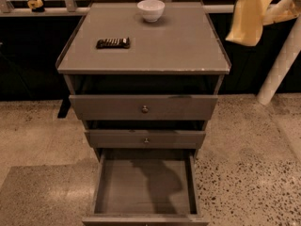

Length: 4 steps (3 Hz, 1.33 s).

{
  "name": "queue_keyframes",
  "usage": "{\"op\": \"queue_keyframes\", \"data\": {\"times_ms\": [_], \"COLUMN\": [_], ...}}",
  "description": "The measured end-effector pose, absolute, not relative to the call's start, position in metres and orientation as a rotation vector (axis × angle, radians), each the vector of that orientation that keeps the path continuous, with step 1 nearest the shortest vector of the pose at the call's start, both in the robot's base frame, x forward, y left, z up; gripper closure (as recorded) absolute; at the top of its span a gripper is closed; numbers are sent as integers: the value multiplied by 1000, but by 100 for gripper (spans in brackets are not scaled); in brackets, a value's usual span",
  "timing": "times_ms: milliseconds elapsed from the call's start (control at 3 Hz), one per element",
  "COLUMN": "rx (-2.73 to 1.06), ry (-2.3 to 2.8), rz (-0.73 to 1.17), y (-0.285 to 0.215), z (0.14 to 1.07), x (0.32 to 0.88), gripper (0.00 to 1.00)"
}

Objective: Pick sponge from bottom drawer and place on counter

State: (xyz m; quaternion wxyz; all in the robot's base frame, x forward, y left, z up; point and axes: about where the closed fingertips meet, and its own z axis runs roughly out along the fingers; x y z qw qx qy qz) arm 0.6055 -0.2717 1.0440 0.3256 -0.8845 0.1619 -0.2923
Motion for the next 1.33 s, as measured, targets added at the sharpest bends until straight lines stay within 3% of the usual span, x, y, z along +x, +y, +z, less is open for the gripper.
{"op": "queue_keyframes", "data": {"times_ms": [333,1000,1333], "rx": [-2369,-2434,-2430], "ry": [429,545,649], "rz": [-766,-752,-795], "y": [-229,-270,-331], "z": [1034,994,985], "x": [627,620,619], "gripper": [100,100,100]}}
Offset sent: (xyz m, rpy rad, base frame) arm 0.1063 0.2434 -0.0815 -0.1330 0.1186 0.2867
